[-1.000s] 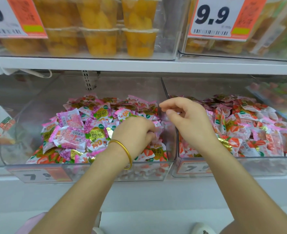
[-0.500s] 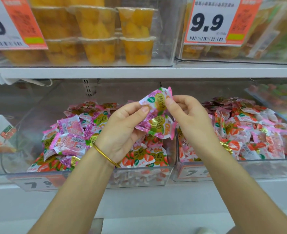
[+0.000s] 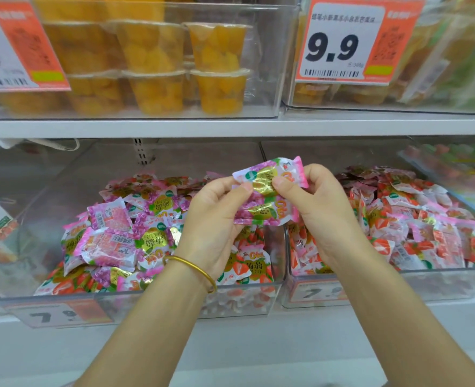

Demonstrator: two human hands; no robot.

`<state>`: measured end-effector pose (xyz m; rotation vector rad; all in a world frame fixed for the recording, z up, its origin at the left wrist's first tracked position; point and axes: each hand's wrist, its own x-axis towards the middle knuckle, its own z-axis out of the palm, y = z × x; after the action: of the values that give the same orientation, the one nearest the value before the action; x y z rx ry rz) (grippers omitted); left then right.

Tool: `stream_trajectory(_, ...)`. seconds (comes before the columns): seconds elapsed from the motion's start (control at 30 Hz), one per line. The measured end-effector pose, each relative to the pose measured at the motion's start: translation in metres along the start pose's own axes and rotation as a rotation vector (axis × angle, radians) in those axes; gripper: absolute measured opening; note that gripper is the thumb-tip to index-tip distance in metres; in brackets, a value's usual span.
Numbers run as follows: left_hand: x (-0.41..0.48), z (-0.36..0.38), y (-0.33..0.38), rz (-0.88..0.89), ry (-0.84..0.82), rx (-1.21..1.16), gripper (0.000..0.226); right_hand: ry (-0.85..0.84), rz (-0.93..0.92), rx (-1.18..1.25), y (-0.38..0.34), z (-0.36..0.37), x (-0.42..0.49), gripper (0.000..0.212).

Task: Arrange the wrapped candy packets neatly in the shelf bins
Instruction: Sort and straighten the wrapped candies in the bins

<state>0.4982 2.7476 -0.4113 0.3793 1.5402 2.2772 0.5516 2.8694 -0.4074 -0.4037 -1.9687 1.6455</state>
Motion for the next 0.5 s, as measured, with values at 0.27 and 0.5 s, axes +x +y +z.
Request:
stream_trajectory(0.27, 0.003, 0.014, -0.005, 0.264, 0.058, 0.215, 0.006, -0.077, 0.088, 0.046, -0.008, -0.010, -0.002, 0.025)
stream_trajectory(0.5, 0.023, 0.024, -0.009, 0.446, -0.039, 0.828, 0.030, 0.046, 0.287, 0.269, -0.006, -0.051, 0.012, 0.020)
